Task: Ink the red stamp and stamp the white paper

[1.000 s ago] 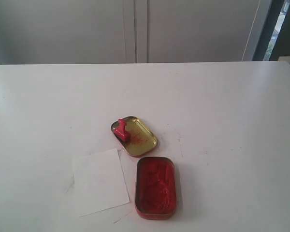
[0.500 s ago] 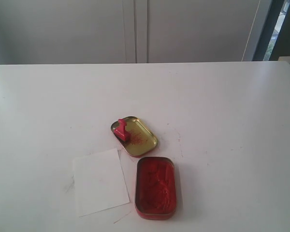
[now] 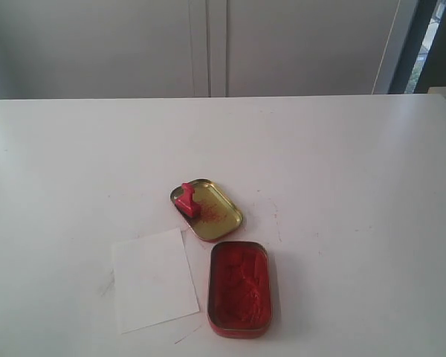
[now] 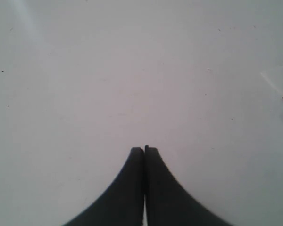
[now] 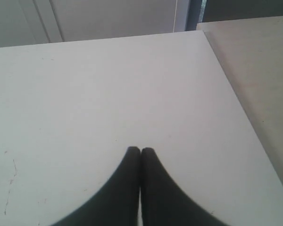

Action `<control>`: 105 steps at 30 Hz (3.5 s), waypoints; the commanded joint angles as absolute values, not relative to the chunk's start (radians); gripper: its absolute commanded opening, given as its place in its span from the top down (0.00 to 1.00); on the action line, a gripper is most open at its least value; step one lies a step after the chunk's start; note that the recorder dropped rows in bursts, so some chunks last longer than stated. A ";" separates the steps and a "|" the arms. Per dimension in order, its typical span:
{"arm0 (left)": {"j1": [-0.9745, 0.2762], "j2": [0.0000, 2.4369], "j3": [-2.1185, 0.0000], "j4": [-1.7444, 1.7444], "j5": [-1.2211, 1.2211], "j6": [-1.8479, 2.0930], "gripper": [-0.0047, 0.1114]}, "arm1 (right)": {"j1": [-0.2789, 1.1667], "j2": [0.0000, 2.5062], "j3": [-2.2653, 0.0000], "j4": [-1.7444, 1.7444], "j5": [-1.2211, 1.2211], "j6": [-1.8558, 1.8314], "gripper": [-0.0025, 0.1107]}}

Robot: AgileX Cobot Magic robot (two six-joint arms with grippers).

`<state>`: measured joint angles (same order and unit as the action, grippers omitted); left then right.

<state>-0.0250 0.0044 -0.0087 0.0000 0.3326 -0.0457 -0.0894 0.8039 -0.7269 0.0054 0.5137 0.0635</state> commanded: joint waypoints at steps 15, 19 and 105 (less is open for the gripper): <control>-0.023 0.000 0.000 0.000 0.337 -0.048 0.96 | -0.089 1.039 -0.910 0.052 0.640 0.042 0.98; -0.023 0.000 0.000 0.000 0.337 -0.048 0.96 | -0.089 1.144 -0.975 0.117 0.689 -0.019 0.98; -0.023 0.000 0.000 0.000 0.337 -0.048 0.96 | 0.585 2.303 -2.082 0.231 1.103 -0.292 0.66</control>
